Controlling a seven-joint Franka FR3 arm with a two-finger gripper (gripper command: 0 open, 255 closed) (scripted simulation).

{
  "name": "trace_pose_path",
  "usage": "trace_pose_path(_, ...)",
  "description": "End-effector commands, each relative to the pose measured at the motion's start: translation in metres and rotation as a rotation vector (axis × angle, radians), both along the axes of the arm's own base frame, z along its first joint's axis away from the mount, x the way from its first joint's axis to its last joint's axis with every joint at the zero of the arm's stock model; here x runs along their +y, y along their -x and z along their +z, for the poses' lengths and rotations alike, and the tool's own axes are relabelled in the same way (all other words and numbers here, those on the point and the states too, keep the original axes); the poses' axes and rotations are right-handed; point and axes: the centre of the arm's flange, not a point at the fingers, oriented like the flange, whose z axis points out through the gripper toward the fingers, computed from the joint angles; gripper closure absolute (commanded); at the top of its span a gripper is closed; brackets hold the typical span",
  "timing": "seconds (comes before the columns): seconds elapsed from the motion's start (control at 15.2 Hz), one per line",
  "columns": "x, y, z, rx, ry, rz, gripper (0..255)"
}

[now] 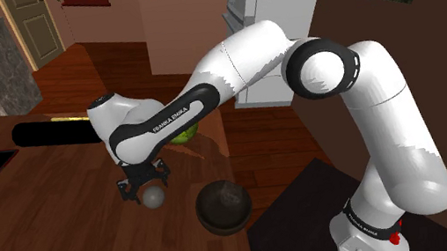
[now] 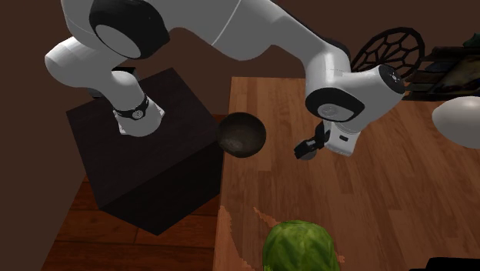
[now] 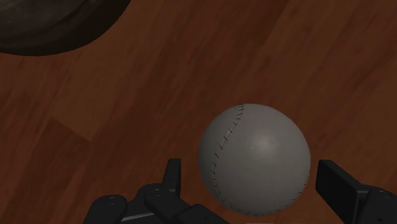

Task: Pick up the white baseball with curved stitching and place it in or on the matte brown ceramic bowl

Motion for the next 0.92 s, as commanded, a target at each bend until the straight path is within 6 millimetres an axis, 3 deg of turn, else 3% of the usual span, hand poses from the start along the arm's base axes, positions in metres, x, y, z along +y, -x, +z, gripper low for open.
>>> trace_pose_path(0.0, -0.0001, -0.0002, -0.0009, 0.000, 0.000, 0.000, 0)
trace_pose_path(0.26, -0.0001, -0.0002, -0.0009, 0.000, 0.000, 0.000, 0)
trace_pose_path(0.33, -0.0001, -0.0002, -0.0009, 0.000, 0.000, 0.000, 255)
trace_pose_path(0.86, -0.0001, -0.0002, -0.0009, 0.000, 0.000, 0.000, 255)
